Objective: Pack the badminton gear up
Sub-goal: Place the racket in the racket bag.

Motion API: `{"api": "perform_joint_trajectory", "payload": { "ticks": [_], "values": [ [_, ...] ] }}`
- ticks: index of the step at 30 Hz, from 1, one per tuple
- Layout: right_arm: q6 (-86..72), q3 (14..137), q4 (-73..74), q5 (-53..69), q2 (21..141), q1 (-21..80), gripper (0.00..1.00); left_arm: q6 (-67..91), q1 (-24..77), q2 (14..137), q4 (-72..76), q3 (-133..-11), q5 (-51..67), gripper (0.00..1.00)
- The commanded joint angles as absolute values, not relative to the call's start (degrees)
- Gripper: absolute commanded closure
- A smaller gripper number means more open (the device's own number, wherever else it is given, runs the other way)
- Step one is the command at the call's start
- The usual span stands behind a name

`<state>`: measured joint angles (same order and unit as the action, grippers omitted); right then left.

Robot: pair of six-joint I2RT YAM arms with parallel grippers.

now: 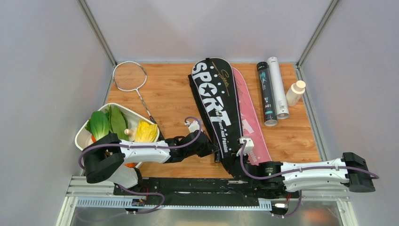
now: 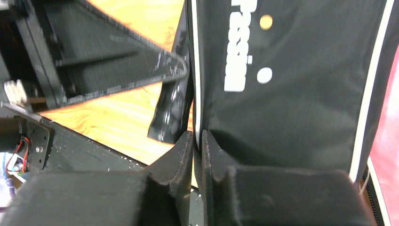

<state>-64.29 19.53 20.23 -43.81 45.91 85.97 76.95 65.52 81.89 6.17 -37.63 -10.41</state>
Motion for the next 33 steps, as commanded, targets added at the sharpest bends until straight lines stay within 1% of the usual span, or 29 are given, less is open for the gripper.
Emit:
{"api": "perform_joint_trajectory", "payload": {
  "ticks": [1, 2, 8, 9, 11, 14, 16, 24, 27, 33],
  "values": [
    [-66.18, 18.67, 18.47, -43.88, 46.14, 87.36, 0.98, 76.39, 63.56, 81.86, 12.89, -40.75, -16.70, 1.00],
    [-66.40, 18.54, 18.65, -45.17, 46.44, 87.36, 1.00, 76.34, 63.55, 82.01, 12.77, -40.76, -16.74, 1.00],
    [-64.15, 21.22, 20.46, -49.82, 48.95, 87.28, 1.00, 75.67, 63.57, 82.44, 12.72, -40.68, -16.52, 1.00],
    [-63.59, 22.00, 20.62, -50.67, 49.40, 87.30, 0.95, 75.50, 63.57, 82.44, 12.78, -40.56, -16.48, 1.00],
    [-62.59, 23.66, 21.56, -52.72, 50.24, 87.28, 0.82, 75.12, 63.55, 82.38, 12.78, -40.57, -16.45, 1.00],
    [-60.23, 25.93, 22.18, -55.08, 51.68, 86.36, 0.68, 74.55, 63.58, 82.35, 12.43, -40.71, -16.70, 1.00],
    [-58.60, 26.92, 22.22, -55.17, 52.97, 84.94, 0.63, 74.41, 63.63, 82.33, 12.44, -40.76, -16.78, 1.00],
    [-53.67, 28.59, 22.03, -55.10, 59.02, 80.56, 0.60, 74.18, 63.56, 82.49, 12.44, -41.01, -16.93, 1.00],
    [-52.92, 29.10, 21.62, -55.33, 61.23, 79.87, 0.57, 73.91, 63.58, 82.61, 12.37, -41.21, -16.98, 1.00],
    [-51.05, 30.82, 18.43, -54.54, 64.73, 79.67, 0.56, 73.55, 63.60, 82.70, 12.14, -41.43, -17.39, 1.00]
  ]
}}
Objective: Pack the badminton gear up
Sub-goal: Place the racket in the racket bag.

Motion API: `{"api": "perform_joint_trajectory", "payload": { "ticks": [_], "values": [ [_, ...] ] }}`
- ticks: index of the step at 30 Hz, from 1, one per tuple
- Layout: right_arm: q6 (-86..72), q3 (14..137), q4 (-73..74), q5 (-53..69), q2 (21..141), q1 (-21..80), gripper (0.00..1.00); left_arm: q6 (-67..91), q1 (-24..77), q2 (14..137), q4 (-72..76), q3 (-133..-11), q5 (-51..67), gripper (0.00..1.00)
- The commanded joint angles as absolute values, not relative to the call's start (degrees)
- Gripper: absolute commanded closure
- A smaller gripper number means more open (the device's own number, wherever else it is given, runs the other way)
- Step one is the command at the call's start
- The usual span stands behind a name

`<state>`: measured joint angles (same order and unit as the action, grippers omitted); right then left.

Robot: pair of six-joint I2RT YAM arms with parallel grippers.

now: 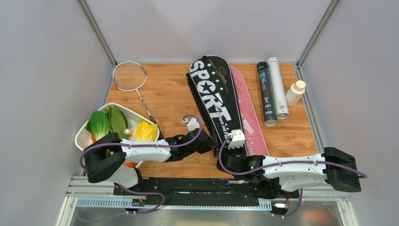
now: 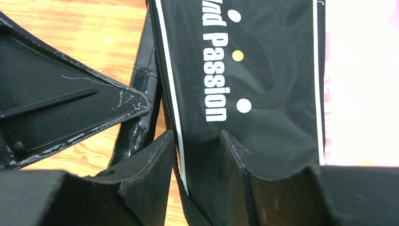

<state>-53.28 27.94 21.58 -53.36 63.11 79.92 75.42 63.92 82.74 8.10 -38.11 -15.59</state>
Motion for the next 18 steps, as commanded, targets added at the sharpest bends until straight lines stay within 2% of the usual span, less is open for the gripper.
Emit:
{"api": "perform_joint_trajectory", "payload": {
  "ticks": [1, 5, 8, 11, 18],
  "values": [
    [-51.04, 30.91, 18.16, -54.81, 65.36, 79.57, 0.55, 73.56, 63.51, 82.70, 12.13, -41.45, -17.40, 1.00],
    [-50.83, 31.20, 17.19, -54.84, 68.66, 78.26, 0.54, 73.39, 63.60, 82.74, 12.13, -41.48, -17.38, 1.00],
    [-51.37, 30.89, 17.37, -55.03, 70.75, 76.94, 0.61, 73.41, 63.55, 82.99, 12.13, -41.51, -17.56, 1.00],
    [-51.33, 30.95, 17.40, -54.03, 70.53, 76.21, 0.98, 73.44, 63.55, 83.10, 12.43, -41.57, -17.91, 1.00],
    [-45.71, 28.40, 10.75, -40.23, 61.42, 76.81, 1.00, 72.96, 61.17, 84.01, 14.29, -43.70, -18.90, 1.00]
  ]
}}
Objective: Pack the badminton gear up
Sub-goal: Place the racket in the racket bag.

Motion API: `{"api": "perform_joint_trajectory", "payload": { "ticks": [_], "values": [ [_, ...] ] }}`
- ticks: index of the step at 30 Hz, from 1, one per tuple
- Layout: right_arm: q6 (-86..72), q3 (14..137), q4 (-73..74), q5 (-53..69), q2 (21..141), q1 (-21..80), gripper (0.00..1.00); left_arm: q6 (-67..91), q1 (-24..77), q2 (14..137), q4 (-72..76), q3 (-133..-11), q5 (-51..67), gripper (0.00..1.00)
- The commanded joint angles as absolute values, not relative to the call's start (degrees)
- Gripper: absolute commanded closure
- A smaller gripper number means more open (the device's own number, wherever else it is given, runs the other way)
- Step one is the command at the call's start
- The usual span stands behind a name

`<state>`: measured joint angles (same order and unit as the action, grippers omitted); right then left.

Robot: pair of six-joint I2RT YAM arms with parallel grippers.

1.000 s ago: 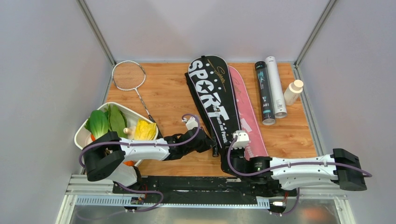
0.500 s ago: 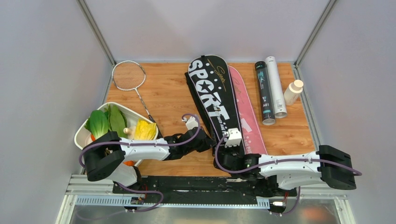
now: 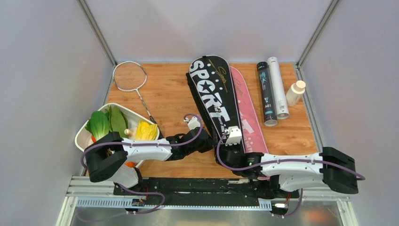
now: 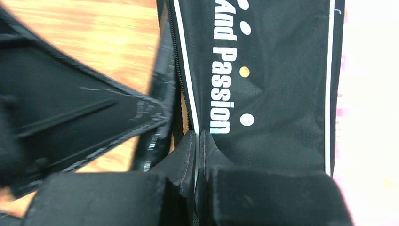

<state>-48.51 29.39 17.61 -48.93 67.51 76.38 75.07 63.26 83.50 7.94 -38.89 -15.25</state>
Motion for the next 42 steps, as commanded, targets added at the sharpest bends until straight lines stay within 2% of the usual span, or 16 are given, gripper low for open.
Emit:
{"api": "perform_joint_trajectory", "payload": {
  "ticks": [1, 6, 12, 19, 26, 32, 37, 42],
  "values": [
    [-46.21, 27.53, 10.09, -39.20, 59.71, 76.82, 1.00, 71.77, 61.13, 84.59, 13.96, -44.35, -19.45, 1.00],
    [-45.88, 24.06, 9.92, -38.38, 50.59, 76.62, 1.00, 70.14, 60.75, 86.85, 18.51, -46.27, -17.61, 1.00],
    [-42.41, 22.00, 10.62, -31.40, 44.02, 74.31, 1.00, 69.11, 60.79, 90.21, 20.94, -48.94, -11.55, 1.00],
    [-41.61, 18.52, 6.11, -25.72, 42.82, 73.55, 1.00, 67.70, 60.23, 86.78, 18.26, -48.72, -14.11, 1.00],
    [-43.72, 17.81, 6.60, -29.40, 42.29, 73.49, 1.00, 69.62, 59.50, 82.13, 11.45, -49.33, -14.33, 1.00],
    [-43.09, 18.74, 6.68, -27.47, 42.12, 73.56, 1.00, 71.22, 58.69, 80.37, 14.61, -46.43, -15.63, 1.00],
    [-42.05, 18.91, 4.98, -23.97, 42.62, 73.57, 1.00, 72.17, 57.92, 83.19, 23.66, -45.35, -14.18, 1.00],
    [-42.69, 17.51, 5.10, -23.76, 41.07, 73.56, 1.00, 73.57, 57.27, 87.51, 24.46, -47.07, -9.29, 1.00]
  ]
}}
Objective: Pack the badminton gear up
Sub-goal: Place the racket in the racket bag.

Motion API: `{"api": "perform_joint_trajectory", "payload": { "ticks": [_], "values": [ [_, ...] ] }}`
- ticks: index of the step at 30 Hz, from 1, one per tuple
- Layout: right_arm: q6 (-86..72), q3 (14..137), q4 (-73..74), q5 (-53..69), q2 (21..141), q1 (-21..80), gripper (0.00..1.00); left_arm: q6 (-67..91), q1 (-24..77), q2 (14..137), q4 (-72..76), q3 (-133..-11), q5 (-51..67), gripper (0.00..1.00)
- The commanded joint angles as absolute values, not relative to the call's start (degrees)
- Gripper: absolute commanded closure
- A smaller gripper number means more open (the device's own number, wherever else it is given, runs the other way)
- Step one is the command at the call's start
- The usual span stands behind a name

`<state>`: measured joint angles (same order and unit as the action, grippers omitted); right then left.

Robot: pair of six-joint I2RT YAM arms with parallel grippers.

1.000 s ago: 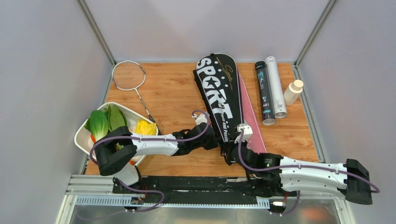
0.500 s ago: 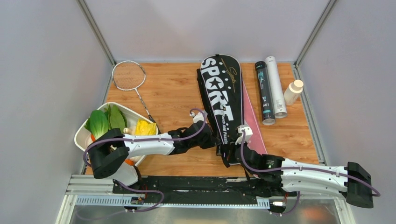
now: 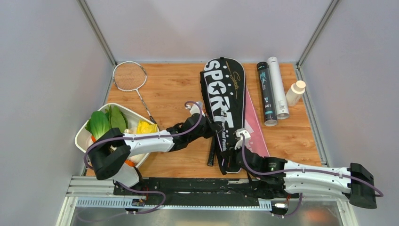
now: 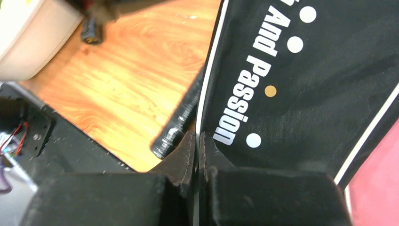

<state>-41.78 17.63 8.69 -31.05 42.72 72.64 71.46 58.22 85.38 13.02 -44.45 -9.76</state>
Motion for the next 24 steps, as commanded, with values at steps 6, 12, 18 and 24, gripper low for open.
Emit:
{"api": "perform_joint_trajectory", "payload": {
  "ticks": [6, 12, 18, 24],
  "values": [
    [-39.94, 16.95, 5.95, -22.28, 37.44, 73.56, 1.00, 74.08, 55.65, 90.21, 27.69, -47.06, -4.58, 1.00],
    [-43.41, 17.15, 9.99, -30.03, 37.12, 73.56, 1.00, 62.90, 55.65, 81.08, 10.46, -48.80, -9.71, 0.96],
    [-39.56, 18.87, 10.11, -35.32, 39.84, 73.24, 1.00, 48.97, 52.97, 74.37, -13.12, -54.96, -21.52, 0.62],
    [-38.00, 19.80, 9.76, -34.51, 41.83, 73.21, 1.00, 42.16, 38.02, 76.96, -14.16, -57.54, -11.22, 0.60]
  ]
}}
